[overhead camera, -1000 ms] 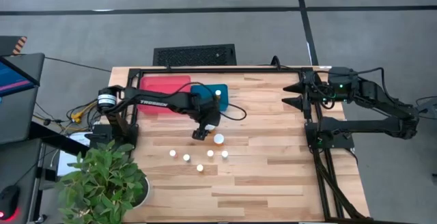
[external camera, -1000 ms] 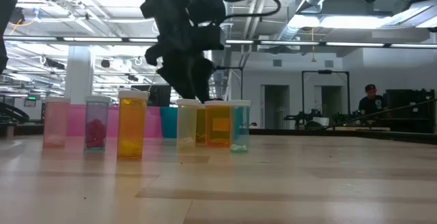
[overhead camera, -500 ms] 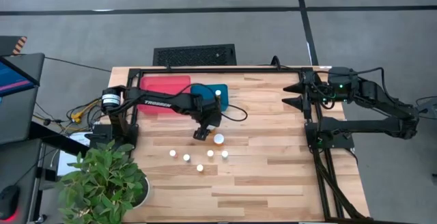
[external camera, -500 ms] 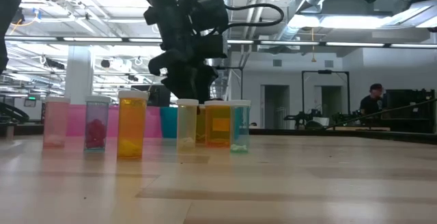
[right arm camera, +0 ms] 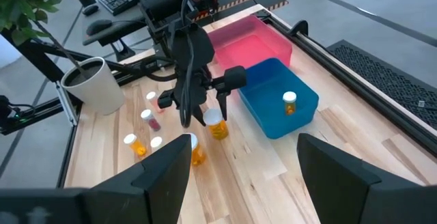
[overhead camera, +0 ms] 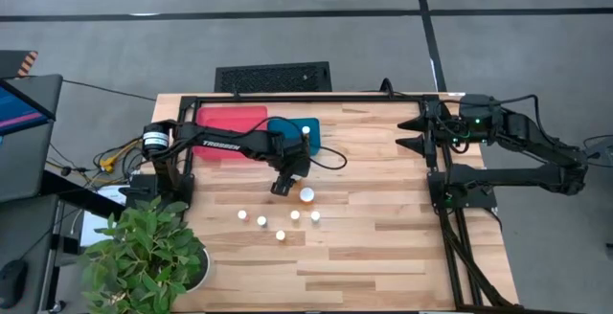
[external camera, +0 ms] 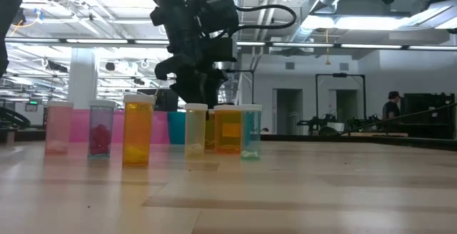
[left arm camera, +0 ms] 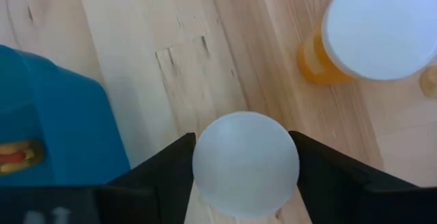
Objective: Pick and place medicine bottles into bin by pill shape (circle, oval)
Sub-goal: Put the orange capsule bottle into the blue bin
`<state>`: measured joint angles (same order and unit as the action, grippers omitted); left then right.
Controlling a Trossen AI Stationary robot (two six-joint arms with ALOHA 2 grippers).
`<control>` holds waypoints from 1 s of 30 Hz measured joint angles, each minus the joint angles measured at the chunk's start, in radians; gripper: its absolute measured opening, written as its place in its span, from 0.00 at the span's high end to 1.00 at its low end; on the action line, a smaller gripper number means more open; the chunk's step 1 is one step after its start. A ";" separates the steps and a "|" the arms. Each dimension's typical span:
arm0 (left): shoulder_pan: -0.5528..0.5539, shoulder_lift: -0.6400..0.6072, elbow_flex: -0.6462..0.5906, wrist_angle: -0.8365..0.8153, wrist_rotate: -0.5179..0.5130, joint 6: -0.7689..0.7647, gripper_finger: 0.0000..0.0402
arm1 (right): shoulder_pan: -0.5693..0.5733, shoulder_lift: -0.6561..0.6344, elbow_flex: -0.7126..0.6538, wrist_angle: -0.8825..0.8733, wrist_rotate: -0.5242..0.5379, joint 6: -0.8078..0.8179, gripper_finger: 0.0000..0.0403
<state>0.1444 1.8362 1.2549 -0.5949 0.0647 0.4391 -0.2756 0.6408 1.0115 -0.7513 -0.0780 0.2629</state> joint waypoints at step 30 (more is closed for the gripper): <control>0.039 -0.005 0.326 -0.306 0.000 -0.161 0.48 | 0.000 0.000 0.000 0.000 0.000 -0.007 0.31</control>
<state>0.1834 1.8309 1.5809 -0.9011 0.0646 0.2782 -0.2756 0.6411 1.0115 -0.7513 -0.0776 0.2562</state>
